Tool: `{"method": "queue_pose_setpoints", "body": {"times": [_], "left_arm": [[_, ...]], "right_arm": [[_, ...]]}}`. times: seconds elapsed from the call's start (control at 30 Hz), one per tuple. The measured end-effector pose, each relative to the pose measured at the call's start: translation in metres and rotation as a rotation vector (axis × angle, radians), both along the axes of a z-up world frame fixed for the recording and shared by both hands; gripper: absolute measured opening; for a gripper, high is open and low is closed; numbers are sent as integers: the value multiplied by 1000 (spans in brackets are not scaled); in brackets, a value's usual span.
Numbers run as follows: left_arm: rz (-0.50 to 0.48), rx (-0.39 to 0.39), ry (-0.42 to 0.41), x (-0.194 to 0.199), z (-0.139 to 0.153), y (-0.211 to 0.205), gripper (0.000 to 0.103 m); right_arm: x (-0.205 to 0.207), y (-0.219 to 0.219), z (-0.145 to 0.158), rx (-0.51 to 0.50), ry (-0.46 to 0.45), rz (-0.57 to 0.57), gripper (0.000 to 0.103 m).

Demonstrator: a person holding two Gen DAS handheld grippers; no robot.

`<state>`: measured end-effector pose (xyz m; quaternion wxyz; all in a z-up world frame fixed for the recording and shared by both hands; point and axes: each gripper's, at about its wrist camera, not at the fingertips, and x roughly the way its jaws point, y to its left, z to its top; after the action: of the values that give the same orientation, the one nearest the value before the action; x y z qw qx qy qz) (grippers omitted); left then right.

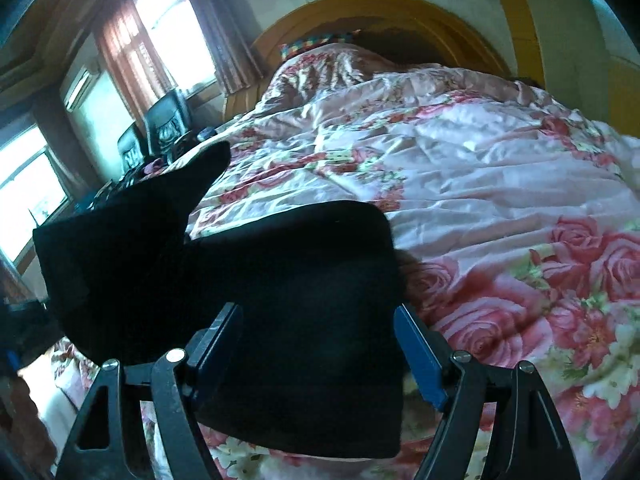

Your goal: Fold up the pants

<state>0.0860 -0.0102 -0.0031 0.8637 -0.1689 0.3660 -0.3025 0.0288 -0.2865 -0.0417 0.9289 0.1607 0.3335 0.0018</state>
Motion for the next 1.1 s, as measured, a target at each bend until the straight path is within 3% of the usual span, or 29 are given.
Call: {"method": "queue_pose_setpoints", "body": {"times": [0.23, 0.37, 0.47, 0.57, 0.7, 0.87, 0.97, 1.1], "left_arm": [[-79, 36, -25, -9, 0, -32, 14], [-142, 172, -52, -16, -15, -60, 16], [-147, 255, -1, -14, -37, -69, 21], [-173, 175, -23, -24, -34, -59, 36], [-244, 118, -14, -35, -23, -45, 36], [-190, 10, -20, -34, -10, -10, 37], [-34, 16, -59, -23, -4, 24, 37], [167, 39, 2, 4, -17, 66, 37]], "right_arm": [[-1, -11, -1, 20, 8, -37, 78], [-2, -16, -2, 25, 7, -52, 78], [-3, -23, -3, 50, 7, -74, 78], [-6, -29, 1, 78, -20, -91, 78], [-11, -28, 11, 151, -84, -55, 78], [-15, -13, 23, 212, -169, 84, 78], [-10, -3, 18, 267, -145, 142, 77], [6, 3, 3, 369, -64, 153, 71]]}}
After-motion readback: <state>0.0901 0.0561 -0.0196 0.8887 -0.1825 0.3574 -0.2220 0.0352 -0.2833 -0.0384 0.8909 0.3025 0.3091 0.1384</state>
